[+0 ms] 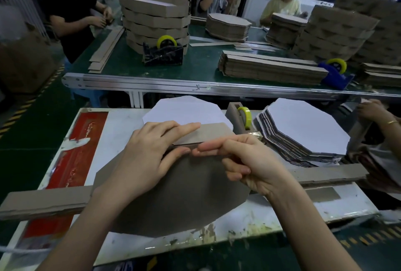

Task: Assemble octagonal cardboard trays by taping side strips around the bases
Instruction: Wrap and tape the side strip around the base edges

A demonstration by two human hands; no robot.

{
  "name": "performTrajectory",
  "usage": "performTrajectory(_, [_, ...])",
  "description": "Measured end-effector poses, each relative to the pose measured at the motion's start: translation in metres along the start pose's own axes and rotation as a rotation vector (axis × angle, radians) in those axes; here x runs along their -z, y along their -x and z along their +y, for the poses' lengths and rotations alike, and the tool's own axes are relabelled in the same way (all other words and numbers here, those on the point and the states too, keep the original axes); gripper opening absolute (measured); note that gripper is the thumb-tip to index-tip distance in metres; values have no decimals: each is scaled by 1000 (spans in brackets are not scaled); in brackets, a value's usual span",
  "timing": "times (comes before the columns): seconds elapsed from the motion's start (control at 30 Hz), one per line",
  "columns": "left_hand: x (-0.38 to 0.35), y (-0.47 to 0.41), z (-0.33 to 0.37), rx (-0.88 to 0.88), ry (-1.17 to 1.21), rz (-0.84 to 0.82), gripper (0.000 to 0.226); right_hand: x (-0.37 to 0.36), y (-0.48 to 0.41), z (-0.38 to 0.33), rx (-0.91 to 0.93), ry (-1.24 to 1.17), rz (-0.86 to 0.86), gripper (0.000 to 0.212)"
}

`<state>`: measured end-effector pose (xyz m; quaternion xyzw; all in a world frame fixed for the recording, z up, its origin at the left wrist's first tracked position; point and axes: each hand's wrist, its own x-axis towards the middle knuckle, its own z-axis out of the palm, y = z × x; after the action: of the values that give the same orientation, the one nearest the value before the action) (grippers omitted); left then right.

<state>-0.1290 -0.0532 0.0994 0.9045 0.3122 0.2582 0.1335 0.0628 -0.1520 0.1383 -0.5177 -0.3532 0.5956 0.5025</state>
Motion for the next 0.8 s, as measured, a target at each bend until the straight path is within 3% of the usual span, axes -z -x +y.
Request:
performTrajectory(0.43, [2, 0, 5, 19, -103, -74, 50, 0, 0, 10, -11, 13, -24, 45])
performTrajectory(0.8, [2, 0, 6, 30, -79, -93, 52, 2, -16, -3, -73, 303, 25, 44])
